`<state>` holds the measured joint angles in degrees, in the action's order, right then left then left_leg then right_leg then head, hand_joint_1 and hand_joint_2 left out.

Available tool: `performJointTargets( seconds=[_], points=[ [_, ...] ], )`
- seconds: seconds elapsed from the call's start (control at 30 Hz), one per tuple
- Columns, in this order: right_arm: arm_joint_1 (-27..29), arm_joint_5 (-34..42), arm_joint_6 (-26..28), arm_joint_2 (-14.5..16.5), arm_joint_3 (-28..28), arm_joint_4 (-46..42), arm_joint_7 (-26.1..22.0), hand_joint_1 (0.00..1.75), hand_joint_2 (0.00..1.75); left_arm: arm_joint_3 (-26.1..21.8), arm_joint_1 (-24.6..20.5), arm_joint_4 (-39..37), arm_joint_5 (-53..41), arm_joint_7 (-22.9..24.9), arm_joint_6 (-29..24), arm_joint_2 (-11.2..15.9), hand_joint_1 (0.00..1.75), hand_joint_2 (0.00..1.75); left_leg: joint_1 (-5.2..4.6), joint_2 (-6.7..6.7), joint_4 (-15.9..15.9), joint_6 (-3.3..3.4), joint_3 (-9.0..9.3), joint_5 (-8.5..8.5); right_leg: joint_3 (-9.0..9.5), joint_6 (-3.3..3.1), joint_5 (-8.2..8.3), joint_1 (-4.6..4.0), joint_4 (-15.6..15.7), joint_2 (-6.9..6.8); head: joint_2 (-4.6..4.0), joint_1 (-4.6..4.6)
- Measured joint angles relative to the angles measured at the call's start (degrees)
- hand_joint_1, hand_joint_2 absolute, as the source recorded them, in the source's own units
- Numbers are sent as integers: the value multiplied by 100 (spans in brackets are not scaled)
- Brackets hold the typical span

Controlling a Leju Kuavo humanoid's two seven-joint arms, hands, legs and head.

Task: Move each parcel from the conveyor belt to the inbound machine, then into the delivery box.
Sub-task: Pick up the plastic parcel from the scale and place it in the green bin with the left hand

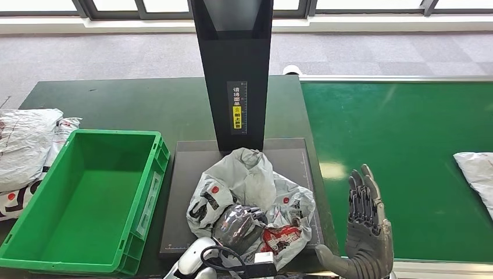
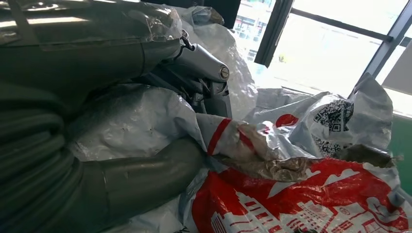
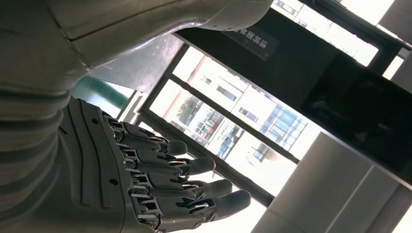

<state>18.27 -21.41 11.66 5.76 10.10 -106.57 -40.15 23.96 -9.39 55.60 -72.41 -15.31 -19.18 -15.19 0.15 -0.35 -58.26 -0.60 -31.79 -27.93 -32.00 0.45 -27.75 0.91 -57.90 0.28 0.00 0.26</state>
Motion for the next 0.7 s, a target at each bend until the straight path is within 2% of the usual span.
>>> performJointTargets(
  seconds=[0.43, 0.57, 0.7],
  points=[
    [254, 54, 218, -41, 0, -207, 0, 0, 175, 0, 134, 368, 89, -211, -288, 45, 175, 175, 0, -2, 1, 0, -5, 0, -2, 0, -1, 0, 0, -1, 0, 0],
    [334, 71, 272, -62, 0, -295, 0, 0, 175, 0, 201, 596, 321, -383, -679, 72, 175, 175, 0, -2, 1, 0, -6, 0, -2, 0, 0, 0, 0, -1, 0, 0],
    [366, 69, 228, -64, 0, -338, 0, 0, 175, -2, 350, 1207, 701, -646, -1298, 121, 175, 175, 1, -2, 1, 0, -8, 0, -2, 0, -1, -2, 0, -1, 0, 0]
  ],
)
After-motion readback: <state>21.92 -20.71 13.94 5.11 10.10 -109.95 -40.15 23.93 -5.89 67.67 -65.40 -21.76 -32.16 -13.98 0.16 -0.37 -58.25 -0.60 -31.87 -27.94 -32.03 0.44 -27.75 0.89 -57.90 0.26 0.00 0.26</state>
